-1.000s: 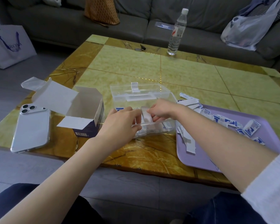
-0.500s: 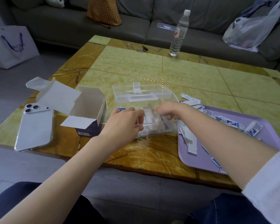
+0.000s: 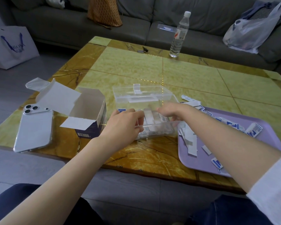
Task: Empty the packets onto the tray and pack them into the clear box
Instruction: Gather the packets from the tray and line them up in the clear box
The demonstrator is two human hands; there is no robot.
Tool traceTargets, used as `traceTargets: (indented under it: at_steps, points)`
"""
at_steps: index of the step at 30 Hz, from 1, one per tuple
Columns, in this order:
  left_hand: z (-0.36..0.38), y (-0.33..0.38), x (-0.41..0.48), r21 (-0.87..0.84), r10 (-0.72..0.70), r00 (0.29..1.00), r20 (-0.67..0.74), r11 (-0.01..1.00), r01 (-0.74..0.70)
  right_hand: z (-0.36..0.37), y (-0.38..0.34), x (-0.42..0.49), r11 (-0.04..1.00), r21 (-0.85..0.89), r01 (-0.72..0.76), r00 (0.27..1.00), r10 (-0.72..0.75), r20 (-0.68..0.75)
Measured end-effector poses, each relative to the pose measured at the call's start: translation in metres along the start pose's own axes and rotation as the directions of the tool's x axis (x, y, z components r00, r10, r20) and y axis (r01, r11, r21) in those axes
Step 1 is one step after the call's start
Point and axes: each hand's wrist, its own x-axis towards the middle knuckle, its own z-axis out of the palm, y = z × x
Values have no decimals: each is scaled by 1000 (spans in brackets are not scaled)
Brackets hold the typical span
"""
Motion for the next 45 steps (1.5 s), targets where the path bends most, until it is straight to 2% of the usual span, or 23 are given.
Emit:
traceTargets:
  at_steps: [5, 12, 17, 21, 24, 26, 30, 32, 37, 45]
  points:
    - [0, 1, 0, 4, 3, 1000, -1, 1000, -3, 2, 1, 1, 999, -18, -35, 999, 35, 23]
    - [0, 1, 0, 0, 1, 1000, 4, 1000, -1, 0, 1, -4, 997, -45, 57, 997, -59, -40]
    - [0, 0, 0, -5, 3, 1000, 0, 1000, -3, 2, 8, 9, 998, -57, -24, 998, 21, -58]
    - [1, 0, 0, -8, 3, 1000, -5, 1000, -3, 1, 5, 7, 968, -249, -32, 992, 1, -124]
    - [1, 0, 0, -9, 6, 1000, -5, 1000, -6, -1, -2, 0, 865, -501, -26, 988, -53, -143]
    - [1, -1, 1, -10, 8, 1000, -7, 1000, -8, -2, -2, -3, 812, -583, -8, 985, -94, -144]
    - [1, -1, 1, -12, 10, 1000, -6, 1000, -10, 0, 3, 7, 886, -463, -9, 996, -33, -84]
    - [1, -1, 1, -12, 10, 1000, -4, 1000, -10, 0, 3, 7, 902, -430, -37, 994, -10, -106]
    - [0, 0, 1, -11, 8, 1000, 3, 1000, -8, 2, 3, 8, 879, -474, -56, 980, -43, -197]
    - [-1, -1, 1, -6, 10, 1000, 18, 1000, -10, 8, 6, 17, 964, -265, -32, 977, -26, -212]
